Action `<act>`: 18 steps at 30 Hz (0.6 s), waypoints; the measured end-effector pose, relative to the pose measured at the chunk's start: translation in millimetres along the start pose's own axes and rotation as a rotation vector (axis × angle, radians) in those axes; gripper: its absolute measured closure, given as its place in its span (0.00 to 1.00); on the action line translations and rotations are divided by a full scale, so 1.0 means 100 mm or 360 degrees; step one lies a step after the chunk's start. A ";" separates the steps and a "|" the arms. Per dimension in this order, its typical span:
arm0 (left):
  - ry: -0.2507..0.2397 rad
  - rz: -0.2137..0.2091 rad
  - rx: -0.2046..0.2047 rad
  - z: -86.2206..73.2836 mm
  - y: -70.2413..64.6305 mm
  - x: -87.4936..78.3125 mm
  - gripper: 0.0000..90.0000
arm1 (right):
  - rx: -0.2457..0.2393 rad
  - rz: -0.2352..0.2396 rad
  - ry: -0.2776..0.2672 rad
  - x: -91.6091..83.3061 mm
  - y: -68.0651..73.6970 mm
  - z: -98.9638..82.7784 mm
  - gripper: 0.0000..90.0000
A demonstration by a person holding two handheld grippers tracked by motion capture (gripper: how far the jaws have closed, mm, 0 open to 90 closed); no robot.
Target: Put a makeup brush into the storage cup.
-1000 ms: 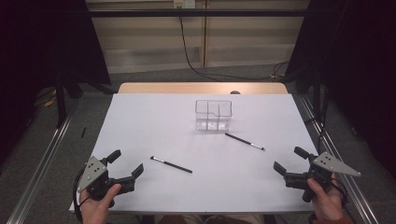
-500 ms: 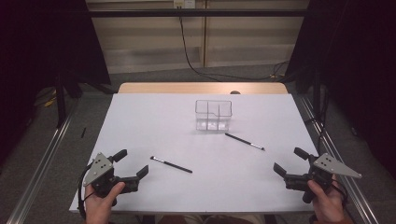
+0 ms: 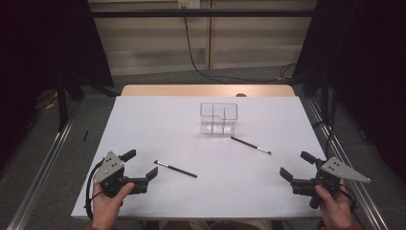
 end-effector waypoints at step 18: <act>0.0015 -0.0066 0.0073 0.17 0.00 0.23 0.05 | 0.0002 0.0025 0.0001 0.02 0.02 0.00 0.00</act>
Point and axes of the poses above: each handheld gripper's, and its own axes: x roughly forward along the jaws, z roughly out of its top, y roughly to its left, the point moved 7 cm from there along x, roughly forward along the jaws
